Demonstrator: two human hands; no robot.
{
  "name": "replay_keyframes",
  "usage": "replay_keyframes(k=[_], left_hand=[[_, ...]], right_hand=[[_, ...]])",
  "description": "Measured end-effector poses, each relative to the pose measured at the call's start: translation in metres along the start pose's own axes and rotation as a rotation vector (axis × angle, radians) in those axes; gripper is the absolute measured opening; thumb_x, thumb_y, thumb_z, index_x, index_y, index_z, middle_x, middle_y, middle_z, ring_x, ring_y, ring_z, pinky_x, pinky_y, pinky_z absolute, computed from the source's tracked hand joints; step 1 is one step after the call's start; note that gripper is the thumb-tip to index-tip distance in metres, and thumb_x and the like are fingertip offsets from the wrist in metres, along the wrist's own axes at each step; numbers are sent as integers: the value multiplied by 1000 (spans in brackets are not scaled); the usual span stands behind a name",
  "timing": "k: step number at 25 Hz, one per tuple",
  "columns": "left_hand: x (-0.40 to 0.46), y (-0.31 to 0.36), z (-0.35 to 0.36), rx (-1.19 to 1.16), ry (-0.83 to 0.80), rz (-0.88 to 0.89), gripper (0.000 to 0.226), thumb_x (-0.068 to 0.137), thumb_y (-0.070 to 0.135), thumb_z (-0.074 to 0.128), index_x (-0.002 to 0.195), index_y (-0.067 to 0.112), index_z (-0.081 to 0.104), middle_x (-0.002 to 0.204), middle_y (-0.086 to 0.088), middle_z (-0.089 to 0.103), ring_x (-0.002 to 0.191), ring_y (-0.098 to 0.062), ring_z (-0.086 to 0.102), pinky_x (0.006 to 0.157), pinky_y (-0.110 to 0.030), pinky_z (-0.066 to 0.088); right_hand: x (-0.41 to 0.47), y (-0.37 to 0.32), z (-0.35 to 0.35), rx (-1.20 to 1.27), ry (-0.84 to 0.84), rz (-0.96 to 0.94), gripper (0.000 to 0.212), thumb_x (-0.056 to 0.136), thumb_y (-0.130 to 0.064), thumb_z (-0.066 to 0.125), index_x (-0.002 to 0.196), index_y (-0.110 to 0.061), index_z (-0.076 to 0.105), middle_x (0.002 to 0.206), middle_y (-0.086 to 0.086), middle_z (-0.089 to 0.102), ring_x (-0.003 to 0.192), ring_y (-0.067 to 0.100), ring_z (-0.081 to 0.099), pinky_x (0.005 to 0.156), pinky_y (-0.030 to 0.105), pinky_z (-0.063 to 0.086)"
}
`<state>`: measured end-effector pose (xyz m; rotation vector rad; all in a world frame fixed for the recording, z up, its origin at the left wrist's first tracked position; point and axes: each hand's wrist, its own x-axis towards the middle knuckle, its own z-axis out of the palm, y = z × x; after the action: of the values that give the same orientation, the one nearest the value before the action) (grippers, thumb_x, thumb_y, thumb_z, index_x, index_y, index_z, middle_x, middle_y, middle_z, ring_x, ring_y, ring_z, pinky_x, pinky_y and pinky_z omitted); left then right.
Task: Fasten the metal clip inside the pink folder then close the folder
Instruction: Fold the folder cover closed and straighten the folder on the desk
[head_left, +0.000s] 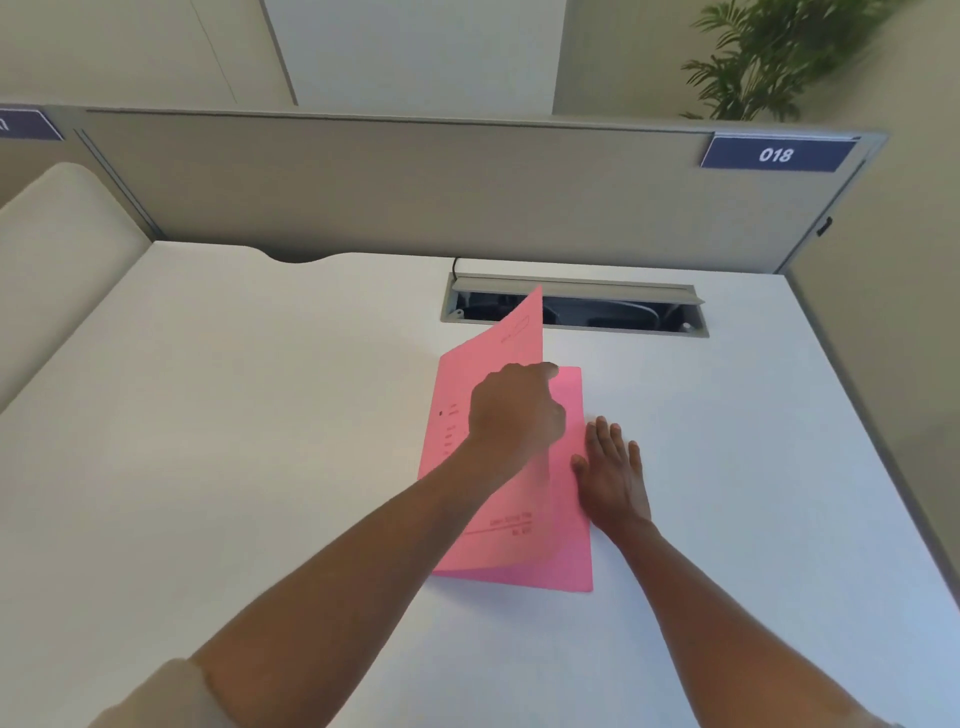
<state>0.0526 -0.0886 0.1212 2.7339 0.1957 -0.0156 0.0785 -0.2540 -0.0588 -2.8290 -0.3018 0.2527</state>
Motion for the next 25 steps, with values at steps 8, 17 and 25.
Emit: replay_keyframes(k=[8, 17, 25], left_hand=[[11, 39, 75, 348, -93, 87, 53, 92, 20, 58, 142, 16, 42, 98, -11, 66, 84, -26, 66, 58, -31, 40], [24, 34, 132, 416, -160, 50, 59, 100, 28, 50, 153, 11, 28, 110, -19, 63, 93, -30, 65, 67, -35, 45], [20, 22, 163, 558, -167, 99, 46, 101, 26, 43, 142, 5, 41, 130, -28, 57, 107, -37, 63, 83, -40, 51]], right_hand=[[6, 21, 2, -17, 76, -21, 72, 91, -39, -2, 155, -10, 9, 165, 7, 7, 152, 22, -1, 123, 42, -3], [10, 26, 7, -51, 79, 17, 59, 103, -35, 16, 155, -10, 6, 165, 6, 0, 152, 20, -5, 123, 40, -4], [9, 27, 8, -29, 105, 12, 63, 99, -36, 11, 155, -8, 8, 165, 8, 4, 152, 21, -1, 124, 41, -1]])
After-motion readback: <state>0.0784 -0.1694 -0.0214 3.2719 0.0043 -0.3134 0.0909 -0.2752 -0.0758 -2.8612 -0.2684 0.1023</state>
